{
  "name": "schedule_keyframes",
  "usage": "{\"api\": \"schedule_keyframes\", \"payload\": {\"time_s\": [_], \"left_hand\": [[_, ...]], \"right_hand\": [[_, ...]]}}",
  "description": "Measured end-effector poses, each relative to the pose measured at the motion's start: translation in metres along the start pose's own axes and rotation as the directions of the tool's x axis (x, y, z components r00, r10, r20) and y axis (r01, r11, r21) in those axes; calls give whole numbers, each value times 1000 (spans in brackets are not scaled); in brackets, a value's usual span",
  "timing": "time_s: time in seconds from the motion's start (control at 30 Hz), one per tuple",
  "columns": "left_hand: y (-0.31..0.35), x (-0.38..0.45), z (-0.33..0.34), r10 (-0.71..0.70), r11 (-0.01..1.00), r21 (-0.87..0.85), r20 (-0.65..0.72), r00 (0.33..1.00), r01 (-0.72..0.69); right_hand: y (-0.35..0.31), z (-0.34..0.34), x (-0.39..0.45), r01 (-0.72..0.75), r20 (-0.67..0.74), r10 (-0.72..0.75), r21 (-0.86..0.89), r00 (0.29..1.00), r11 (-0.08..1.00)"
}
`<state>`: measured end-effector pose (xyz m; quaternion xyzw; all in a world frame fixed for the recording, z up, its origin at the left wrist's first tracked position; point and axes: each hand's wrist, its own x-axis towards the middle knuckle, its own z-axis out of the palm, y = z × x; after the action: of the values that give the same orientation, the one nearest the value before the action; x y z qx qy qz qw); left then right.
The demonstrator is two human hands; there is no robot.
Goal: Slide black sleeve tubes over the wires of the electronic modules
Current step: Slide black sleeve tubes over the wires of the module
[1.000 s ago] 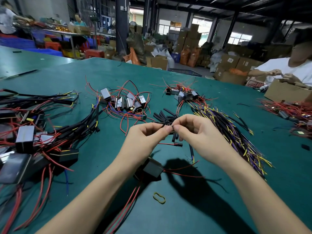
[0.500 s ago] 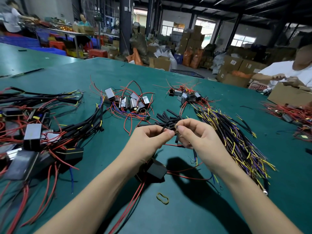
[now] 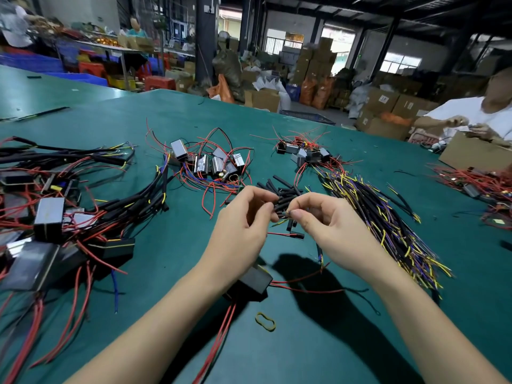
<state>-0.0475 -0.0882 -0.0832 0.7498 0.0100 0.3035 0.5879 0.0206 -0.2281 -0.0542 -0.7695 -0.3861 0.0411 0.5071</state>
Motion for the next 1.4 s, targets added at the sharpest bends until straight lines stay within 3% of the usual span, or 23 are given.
{"api": "schedule_keyframes", "payload": {"time_s": [0.1,0.23,0.57,0.77,0.93,1.07,1.17,1.23,1.3,1.4], "left_hand": [[0,-1,3,19,999,51,21,1000,-20],[-2,-2,4,6,998,55,31,999,-8],[2,-1,2,16,997,79,0,1000,-16],[5,0,1,-41,999,-26,21,999,42],[7,5,-6,-184,981,-46,69,981,187],[7,7,-10,-332,934,-97,123,935,345],[8,8,-11,-370,909,-136,168,914,393],[8,5,-10,-260,958,-87,141,955,273],[9,2,-8,-9,996,86,90,996,2],[7,-1,-7,251,918,280,135,959,-280]], "right_hand": [[-3,-5,1,2,9,-2,64,1000,998],[-1,-9,3,-29,-59,31,24,998,999],[0,-7,5,-65,-70,66,23,995,998],[-5,-8,4,8,-32,-8,-19,999,1000],[-7,-8,2,171,0,-175,-207,985,963],[-7,-4,0,340,100,-339,-517,935,785],[-7,-2,0,351,100,-360,-561,928,750],[-6,-3,0,343,64,-358,-487,931,803],[-5,-6,0,264,7,-275,-312,961,913],[-2,-8,0,103,-13,-103,-40,995,994]]}}
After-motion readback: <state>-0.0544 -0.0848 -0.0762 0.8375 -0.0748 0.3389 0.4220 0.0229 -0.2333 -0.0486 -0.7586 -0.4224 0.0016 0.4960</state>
